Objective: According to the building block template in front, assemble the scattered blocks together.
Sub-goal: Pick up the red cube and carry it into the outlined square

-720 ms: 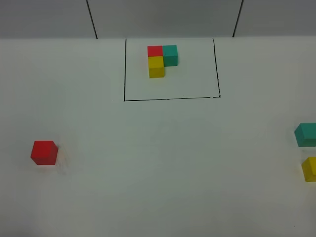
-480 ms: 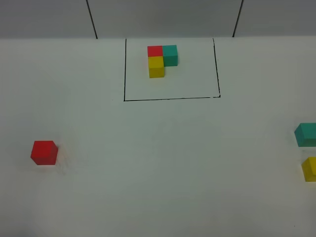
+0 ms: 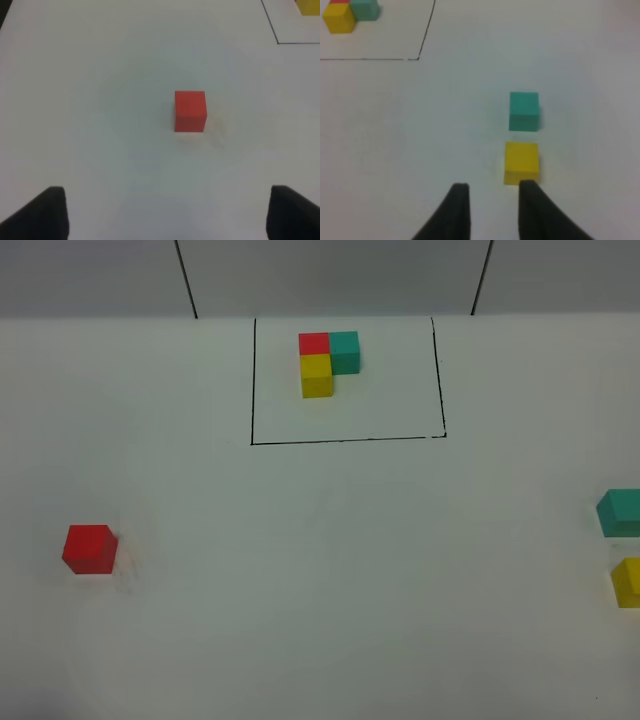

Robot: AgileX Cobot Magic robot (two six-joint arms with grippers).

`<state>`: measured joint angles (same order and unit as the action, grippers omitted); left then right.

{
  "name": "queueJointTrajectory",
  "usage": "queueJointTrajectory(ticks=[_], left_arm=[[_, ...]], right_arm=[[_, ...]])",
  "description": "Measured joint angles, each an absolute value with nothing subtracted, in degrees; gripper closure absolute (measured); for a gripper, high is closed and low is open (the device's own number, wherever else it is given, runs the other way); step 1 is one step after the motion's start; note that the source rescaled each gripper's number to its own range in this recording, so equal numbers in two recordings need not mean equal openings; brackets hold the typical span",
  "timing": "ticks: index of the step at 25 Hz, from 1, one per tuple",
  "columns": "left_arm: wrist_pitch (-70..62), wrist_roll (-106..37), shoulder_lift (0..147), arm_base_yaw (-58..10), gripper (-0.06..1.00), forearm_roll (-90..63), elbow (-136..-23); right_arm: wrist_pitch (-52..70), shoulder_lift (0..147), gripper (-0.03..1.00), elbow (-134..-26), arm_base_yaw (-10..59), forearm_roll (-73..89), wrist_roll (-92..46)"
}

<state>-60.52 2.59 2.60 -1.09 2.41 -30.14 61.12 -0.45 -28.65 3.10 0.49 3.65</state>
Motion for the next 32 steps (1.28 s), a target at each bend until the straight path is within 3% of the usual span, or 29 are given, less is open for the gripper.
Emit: queueJointTrajectory(ticks=[4, 14, 19, 26, 32], left_arm=[[-58.85, 7.31, 14.98, -1.09, 0.16, 3.01, -34.62], [-54.91, 6.87, 62.1, -1.09, 0.16, 1.38, -48.42], [-51.71, 6.5, 81.0, -1.09, 0.16, 0.0, -50.15], [-43.03, 5.83, 92.96, -1.68, 0.17, -0.32, -50.26], [-38.51, 5.15, 95.9, -6.02, 0.17, -0.85, -50.37]], right_arm=[[61.12, -0.45, 0.97, -28.65, 3.1, 0.49, 3.65], [61.12, -0.45, 0.97, -28.65, 3.1, 0.49, 3.7], [61.12, -0.45, 0.97, -28.65, 3.1, 0.49, 3.7], [61.12, -0.45, 0.97, -28.65, 3.1, 0.49, 3.7], [61.12, -0.45, 0.97, -28.65, 3.1, 0.49, 3.7]])
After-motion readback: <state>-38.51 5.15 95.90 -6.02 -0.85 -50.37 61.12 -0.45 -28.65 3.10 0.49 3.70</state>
